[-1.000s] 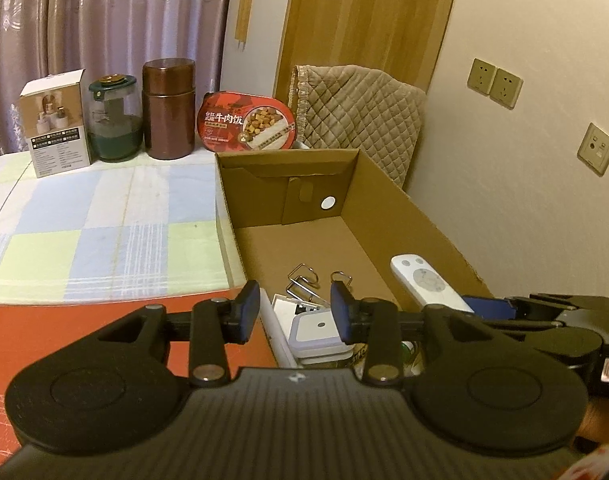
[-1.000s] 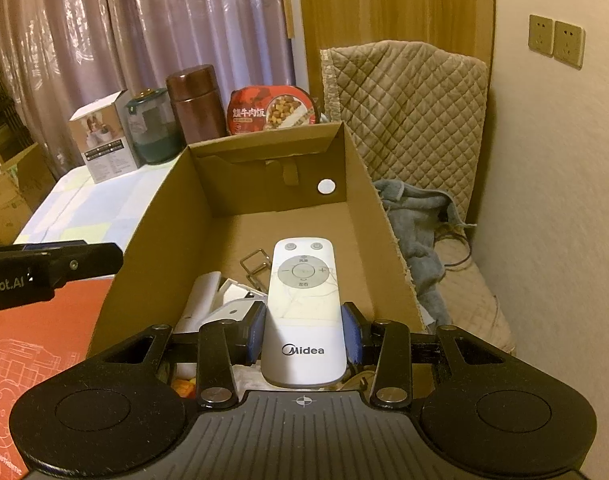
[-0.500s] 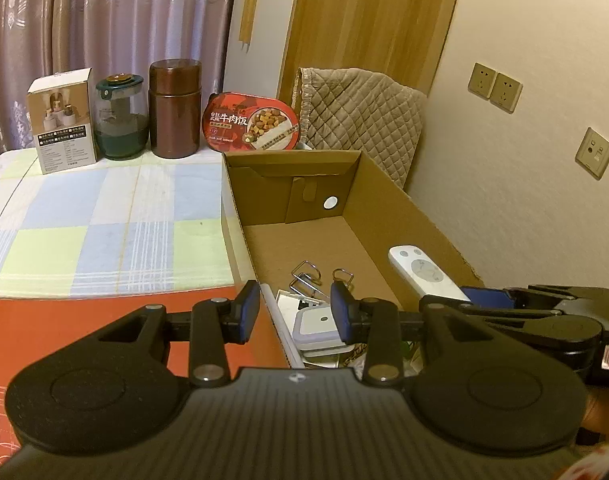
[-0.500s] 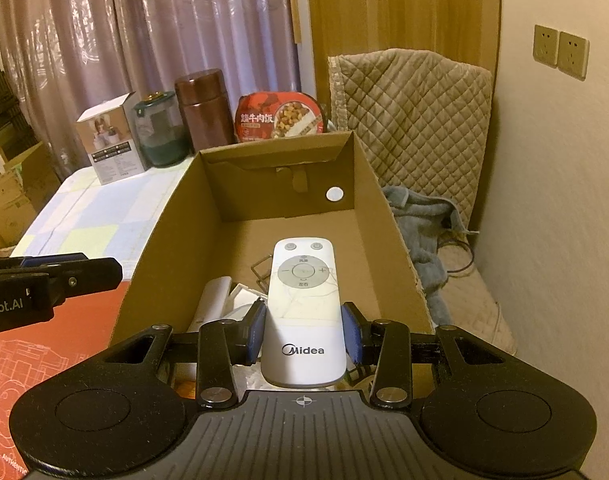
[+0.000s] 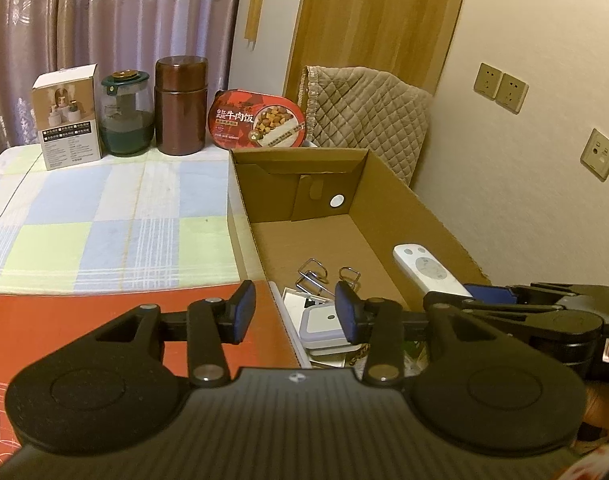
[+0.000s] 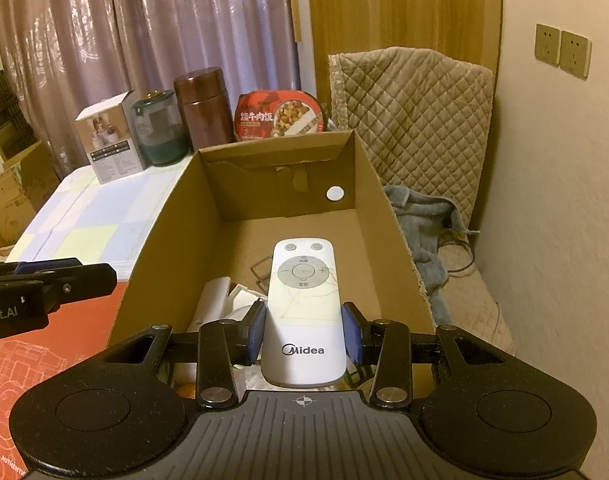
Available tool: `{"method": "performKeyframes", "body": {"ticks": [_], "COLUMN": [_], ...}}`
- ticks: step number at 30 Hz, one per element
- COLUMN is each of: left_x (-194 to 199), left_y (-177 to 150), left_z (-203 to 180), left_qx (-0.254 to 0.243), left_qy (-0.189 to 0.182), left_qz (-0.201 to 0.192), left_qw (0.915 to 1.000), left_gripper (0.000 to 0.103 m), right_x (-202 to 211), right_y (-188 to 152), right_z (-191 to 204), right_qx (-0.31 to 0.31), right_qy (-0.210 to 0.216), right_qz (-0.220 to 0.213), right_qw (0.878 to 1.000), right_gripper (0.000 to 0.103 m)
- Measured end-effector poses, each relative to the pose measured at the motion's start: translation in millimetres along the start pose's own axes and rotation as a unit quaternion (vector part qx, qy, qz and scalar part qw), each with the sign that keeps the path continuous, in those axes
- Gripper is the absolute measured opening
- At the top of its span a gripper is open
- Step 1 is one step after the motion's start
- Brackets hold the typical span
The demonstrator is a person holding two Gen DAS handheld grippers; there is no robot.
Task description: Organize rigid objects
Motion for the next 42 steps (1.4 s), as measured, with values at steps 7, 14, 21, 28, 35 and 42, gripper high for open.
{"method": "performKeyframes", "body": {"ticks": [7,14,21,28,35,42], "left_x": [0.0,6.1,20.0,40.1,67.8,98.6], "left_y": [0.1,-1.2,-4.5,-7.1,-9.9,-12.5], "left_z": [1.5,8.0,12.9,17.7,16.1,17.3], "left_qx": [0.003,0.009,0.011,0.013,0.007,0.015], "left_qy": [0.003,0.011,0.02,0.03,0.039,0.042], "left_qz": [-0.001,-0.004,-0.005,-0.008,-0.011,-0.019], "left_qw": [1.0,0.9999,0.9997,0.9994,0.9991,0.9988], "left_gripper": [0.048,0.054,0.062,0.084,0.099,0.101], "right_x": [-4.4,-2.6,15.2,44.1,77.6,107.3], "right_y": [0.2,0.2,-1.6,2.1,-2.8,-6.2], "right_z": [-2.2,-4.1,-14.3,-16.8,-12.0,-2.1], "right_qx": [-0.004,-0.012,-0.034,-0.047,-0.059,-0.057], "right_qy": [0.004,0.006,-0.009,-0.012,-0.008,-0.012], "right_qz": [-0.001,-0.004,-0.014,-0.025,-0.023,-0.02], "right_qw": [1.0,1.0,0.999,0.999,0.998,0.998], "right_gripper": [0.037,0.037,0.048,0.061,0.072,0.078]}}
Point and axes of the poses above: each gripper's, at about its wrist camera, not at the fingertips, and x roughly against the way its jaws point, z to its left, y to its top, the point moved 5 cm from there along -x, roughly the way its jaws point, and after that the axes turned 13 degrees about -z, right-handed, at the moved point
